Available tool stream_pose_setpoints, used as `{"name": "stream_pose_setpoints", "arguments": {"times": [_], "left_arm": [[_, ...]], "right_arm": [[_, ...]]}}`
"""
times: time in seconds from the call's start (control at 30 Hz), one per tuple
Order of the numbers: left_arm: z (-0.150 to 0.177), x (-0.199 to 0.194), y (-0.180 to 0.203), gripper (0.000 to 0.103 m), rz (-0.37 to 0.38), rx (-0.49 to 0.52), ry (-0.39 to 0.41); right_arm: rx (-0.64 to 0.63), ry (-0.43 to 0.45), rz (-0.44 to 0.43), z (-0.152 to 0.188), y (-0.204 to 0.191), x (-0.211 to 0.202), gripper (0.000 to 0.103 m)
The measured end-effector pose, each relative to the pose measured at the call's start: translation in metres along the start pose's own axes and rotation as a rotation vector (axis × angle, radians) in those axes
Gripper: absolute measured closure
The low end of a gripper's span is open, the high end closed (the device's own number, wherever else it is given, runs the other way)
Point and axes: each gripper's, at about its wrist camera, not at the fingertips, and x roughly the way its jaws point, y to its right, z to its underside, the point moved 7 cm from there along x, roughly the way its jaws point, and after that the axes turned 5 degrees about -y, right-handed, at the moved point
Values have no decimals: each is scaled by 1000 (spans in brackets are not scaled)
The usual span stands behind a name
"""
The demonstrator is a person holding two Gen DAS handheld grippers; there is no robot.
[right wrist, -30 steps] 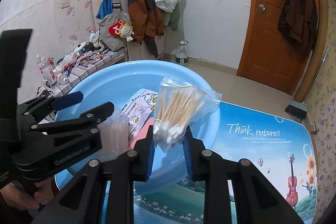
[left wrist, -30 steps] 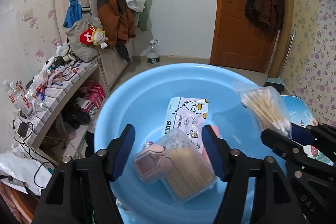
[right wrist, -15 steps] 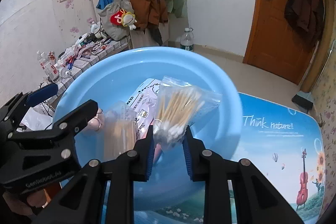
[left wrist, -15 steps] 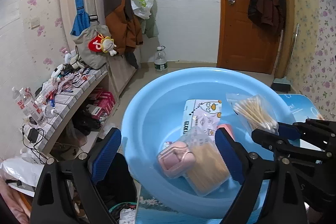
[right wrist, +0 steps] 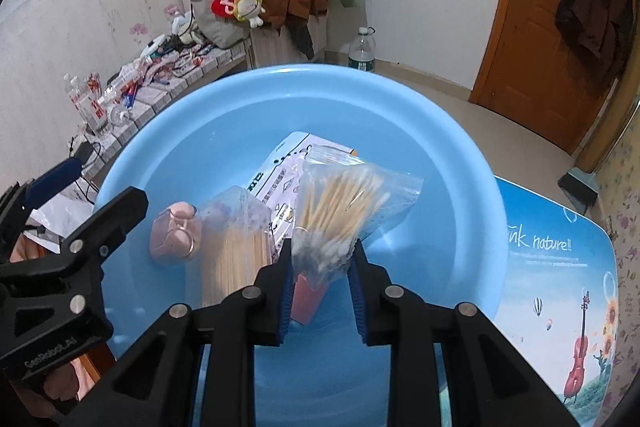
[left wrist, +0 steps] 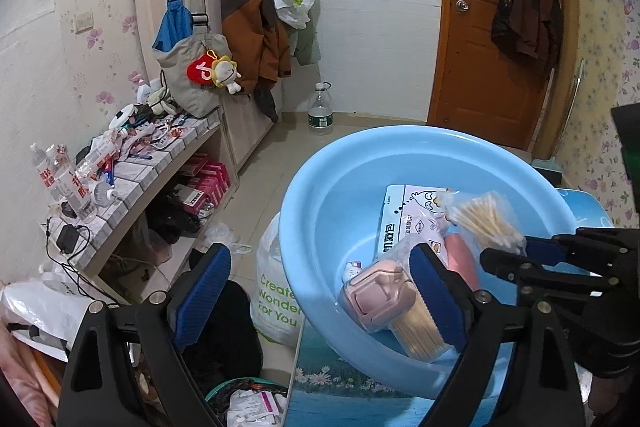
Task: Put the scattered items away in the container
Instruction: 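Lower the swab bag into the blue basin and open the right gripper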
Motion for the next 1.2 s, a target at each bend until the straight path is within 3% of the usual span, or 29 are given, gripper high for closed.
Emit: {"name": "stream_pose_setpoints", "arguments": {"times": [0.17, 0.3, 0.53, 0.67, 1.13, 1.2], "left_arm": [[2, 2, 3, 12, 8, 3, -6], [3, 2, 4, 12, 13, 4, -7], [2, -3, 1, 12, 6, -4, -3], [2, -9, 2, 12, 11, -11, 3], [4, -34, 10, 7, -10, -11, 19], [4, -39, 12, 2, -12, -13, 23]], "right_arm": [[-39, -31, 14, 4, -11, 8, 77], [-68, -42, 37, 7, -15, 11, 68], [-68, -33, 50, 9, -14, 3, 66], [-59, 4, 44, 8, -12, -8, 42], [4, 90, 64, 16, 20, -49, 41], [23, 112, 46, 19, 27, -58, 40]]}}
